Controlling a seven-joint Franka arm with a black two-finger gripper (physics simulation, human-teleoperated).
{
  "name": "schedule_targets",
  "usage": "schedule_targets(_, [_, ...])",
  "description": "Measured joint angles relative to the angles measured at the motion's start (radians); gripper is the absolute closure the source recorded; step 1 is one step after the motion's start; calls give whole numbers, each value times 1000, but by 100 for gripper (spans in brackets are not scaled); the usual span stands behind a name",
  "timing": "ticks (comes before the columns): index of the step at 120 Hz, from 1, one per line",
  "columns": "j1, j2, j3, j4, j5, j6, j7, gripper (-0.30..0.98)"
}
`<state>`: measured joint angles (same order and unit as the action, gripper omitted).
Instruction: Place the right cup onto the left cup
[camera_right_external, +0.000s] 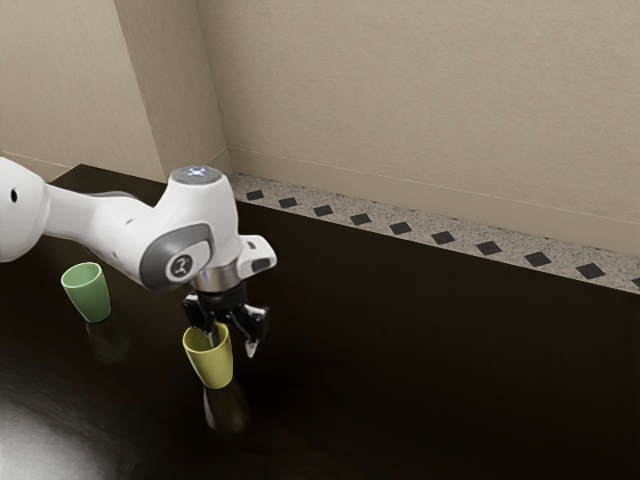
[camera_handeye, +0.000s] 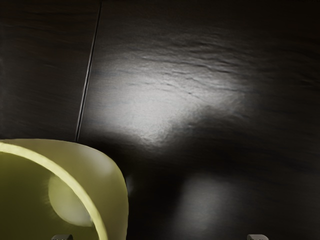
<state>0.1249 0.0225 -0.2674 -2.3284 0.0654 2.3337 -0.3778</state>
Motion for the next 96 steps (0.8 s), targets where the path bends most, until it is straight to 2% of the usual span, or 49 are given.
schedule_targets(15, [18,-2,0,0,1,2,-5,45])
schedule_targets(30, [27,3,0,-1,1,4,-10,54])
schedule_targets(96, [-4,21,0,0,3,11,-26,72])
